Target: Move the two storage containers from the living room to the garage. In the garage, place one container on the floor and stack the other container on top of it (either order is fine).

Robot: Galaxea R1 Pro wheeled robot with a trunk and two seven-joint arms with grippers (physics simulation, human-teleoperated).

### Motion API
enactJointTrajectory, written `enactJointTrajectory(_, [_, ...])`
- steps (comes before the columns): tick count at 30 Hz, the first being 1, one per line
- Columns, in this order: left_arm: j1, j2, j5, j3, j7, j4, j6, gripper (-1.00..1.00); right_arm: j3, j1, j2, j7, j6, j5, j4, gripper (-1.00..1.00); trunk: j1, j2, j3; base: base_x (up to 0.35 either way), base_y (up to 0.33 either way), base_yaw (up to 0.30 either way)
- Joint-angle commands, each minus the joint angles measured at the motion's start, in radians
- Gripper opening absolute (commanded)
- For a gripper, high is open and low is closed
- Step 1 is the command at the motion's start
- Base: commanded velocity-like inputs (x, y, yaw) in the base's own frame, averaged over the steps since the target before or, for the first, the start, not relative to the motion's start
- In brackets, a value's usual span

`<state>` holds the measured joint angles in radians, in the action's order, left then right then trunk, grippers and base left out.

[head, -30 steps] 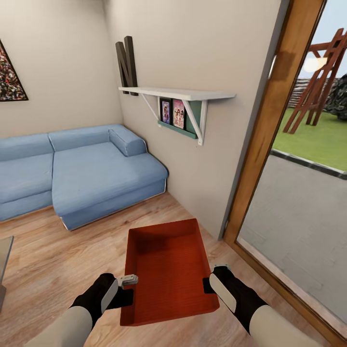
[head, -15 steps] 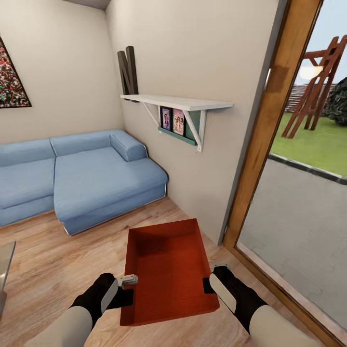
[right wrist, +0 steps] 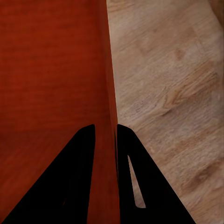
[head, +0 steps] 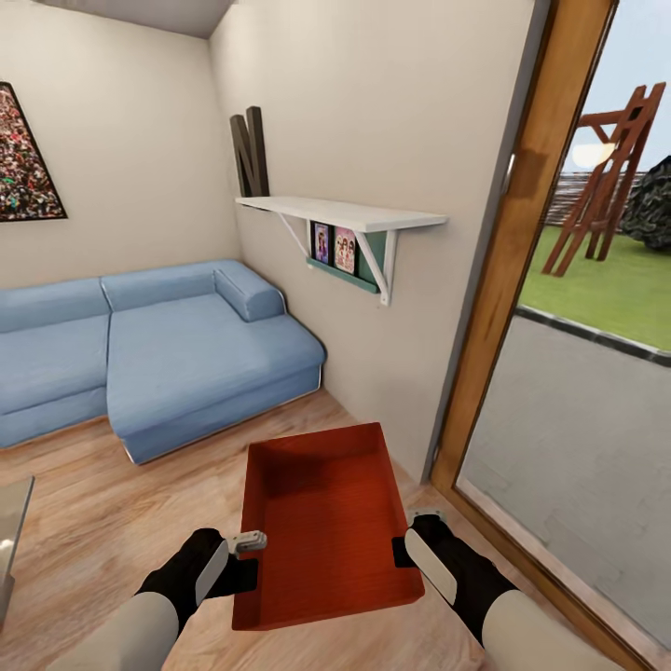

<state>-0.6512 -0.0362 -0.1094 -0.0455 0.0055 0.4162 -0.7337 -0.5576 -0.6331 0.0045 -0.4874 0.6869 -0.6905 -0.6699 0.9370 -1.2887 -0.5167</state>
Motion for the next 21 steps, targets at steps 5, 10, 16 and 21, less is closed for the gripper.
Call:
enactJointTrajectory(5, [-0.001,-0.001,0.02,-0.014,0.004,0.003,-0.006,-1.0,-0.004,0.0,0.0,-0.01,0.006,-0.003,0.0,-1.0,-0.019,0.035,0.023,0.0,0.0,0.0])
enactJointTrajectory(10, [-0.001,-0.001,0.02,-0.014,0.004,0.003,-0.006,-1.0,-0.004,0.0,-0.001,-0.01,0.006,-0.003,0.0,-1.0,-0.038,0.07,0.046,0.0,0.0,0.0])
enactJointTrajectory(16, [-0.001,-0.001,0.02,-0.014,0.004,0.003,-0.006,-1.0,-0.004,0.0,0.0,-0.01,0.006,-0.003,0.0,-1.0,-0.061,0.112,0.075,0.0,0.0,0.0])
enactJointTrajectory(21, [-0.001,-0.001,0.02,-0.014,0.004,0.003,-0.006,-1.0,-0.004,0.0,0.0,-0.01,0.006,-0.003,0.0,-1.0,-0.081,0.147,0.098,0.0,0.0,0.0])
